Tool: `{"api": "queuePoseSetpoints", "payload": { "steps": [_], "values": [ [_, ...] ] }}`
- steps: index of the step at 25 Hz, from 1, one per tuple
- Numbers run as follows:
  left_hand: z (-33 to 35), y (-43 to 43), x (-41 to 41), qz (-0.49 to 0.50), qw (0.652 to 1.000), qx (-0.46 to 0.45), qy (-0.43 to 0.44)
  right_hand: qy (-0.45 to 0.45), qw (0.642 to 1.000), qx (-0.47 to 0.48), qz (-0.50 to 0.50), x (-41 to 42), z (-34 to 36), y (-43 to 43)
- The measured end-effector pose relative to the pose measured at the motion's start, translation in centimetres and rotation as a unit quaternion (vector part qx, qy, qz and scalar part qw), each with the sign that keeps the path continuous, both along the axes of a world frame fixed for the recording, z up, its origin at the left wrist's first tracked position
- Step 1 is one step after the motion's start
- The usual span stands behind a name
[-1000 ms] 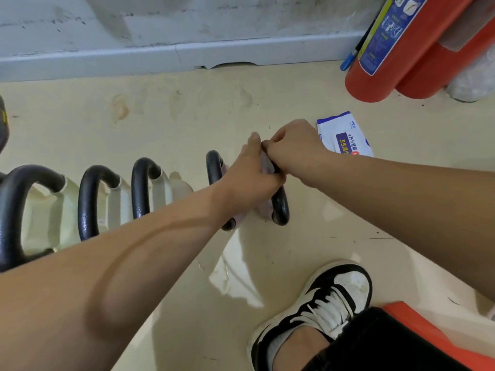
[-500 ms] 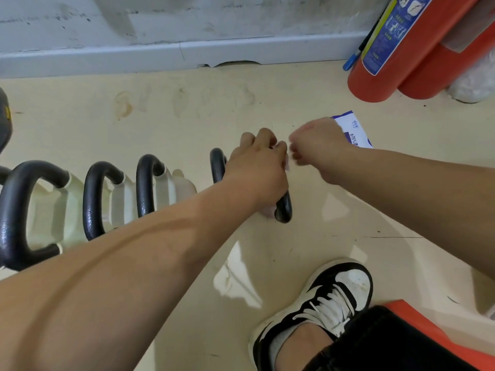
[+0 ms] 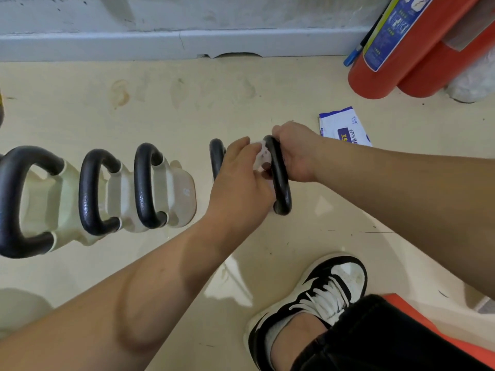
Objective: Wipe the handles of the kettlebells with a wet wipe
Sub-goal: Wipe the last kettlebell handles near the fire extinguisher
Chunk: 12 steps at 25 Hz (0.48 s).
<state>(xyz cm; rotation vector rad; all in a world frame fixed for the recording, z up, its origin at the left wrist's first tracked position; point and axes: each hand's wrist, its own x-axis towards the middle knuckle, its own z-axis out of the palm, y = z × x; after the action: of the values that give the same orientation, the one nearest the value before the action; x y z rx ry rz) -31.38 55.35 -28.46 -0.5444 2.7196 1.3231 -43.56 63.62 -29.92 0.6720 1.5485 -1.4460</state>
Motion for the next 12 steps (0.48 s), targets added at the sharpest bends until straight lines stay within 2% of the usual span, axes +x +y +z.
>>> {"api": "queuePoseSetpoints", "payload": {
  "steps": [3, 8, 12],
  "values": [
    [-0.6, -0.6, 1.9, -0.011, 1.0, -0.01, 0.016, 0.047, 0.998, 0.026, -0.023, 3.4, 0.7, 1.2],
    [-1.3, -0.1, 4.8, -0.022, 0.999, -0.029, 0.024, 0.245, 0.959, 0.112, 0.087, 10.2, 0.5, 4.5],
    [-0.9, 0.7, 6.9, -0.017, 1.0, 0.01, 0.014, 0.279, 0.931, 0.189, 0.139, 11.3, 1.0, 6.1]
  ]
}}
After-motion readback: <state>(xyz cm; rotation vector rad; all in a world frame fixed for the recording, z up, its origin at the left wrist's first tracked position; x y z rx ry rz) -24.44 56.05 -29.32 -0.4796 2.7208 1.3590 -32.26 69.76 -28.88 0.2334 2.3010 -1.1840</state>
